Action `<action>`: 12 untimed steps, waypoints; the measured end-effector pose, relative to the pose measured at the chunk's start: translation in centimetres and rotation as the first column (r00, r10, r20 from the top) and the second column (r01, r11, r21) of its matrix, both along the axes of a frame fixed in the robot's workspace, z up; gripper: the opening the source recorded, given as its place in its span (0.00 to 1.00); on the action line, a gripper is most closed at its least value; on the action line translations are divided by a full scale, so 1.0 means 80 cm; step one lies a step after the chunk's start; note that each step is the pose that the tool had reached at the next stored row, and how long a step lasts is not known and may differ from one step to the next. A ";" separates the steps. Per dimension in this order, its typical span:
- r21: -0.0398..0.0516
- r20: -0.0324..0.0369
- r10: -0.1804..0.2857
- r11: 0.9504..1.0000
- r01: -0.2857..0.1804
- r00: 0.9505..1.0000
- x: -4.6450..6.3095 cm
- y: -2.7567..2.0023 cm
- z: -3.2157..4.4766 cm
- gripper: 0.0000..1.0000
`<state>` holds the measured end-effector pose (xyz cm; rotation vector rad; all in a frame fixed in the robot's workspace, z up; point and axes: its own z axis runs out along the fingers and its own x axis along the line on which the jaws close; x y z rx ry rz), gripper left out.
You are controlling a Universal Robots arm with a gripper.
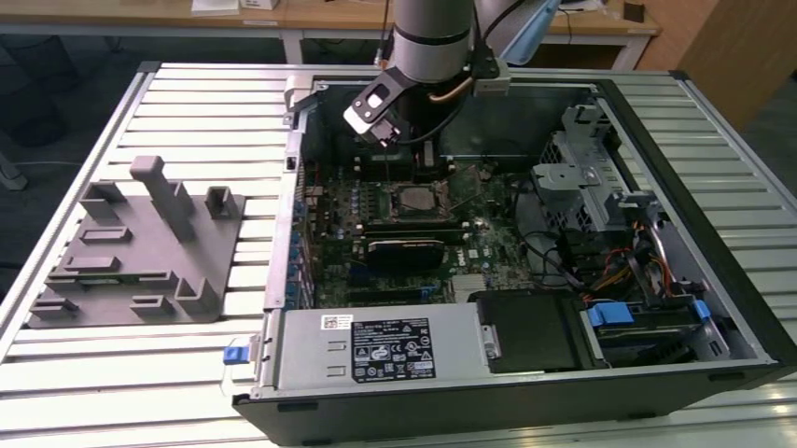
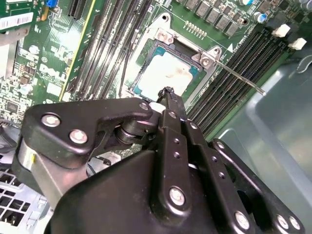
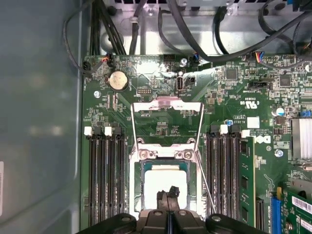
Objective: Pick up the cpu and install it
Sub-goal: 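Place the cpu into insertion slot, then close the cpu cover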
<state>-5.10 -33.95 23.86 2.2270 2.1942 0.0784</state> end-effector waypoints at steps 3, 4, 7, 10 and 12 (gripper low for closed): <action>0.000 0.000 0.000 1.000 0.000 1.000 0.000 0.0000 0.0008 0.11; 0.000 0.000 0.000 1.000 0.000 1.000 0.000 0.0000 0.0025 0.11; 0.000 0.000 0.000 1.000 0.000 1.000 0.000 0.0000 0.0046 0.11; 0.000 0.000 0.000 1.000 0.000 1.000 0.000 0.0000 0.0051 0.11; 0.000 0.000 0.000 1.000 0.000 1.000 0.000 0.0000 0.0053 0.11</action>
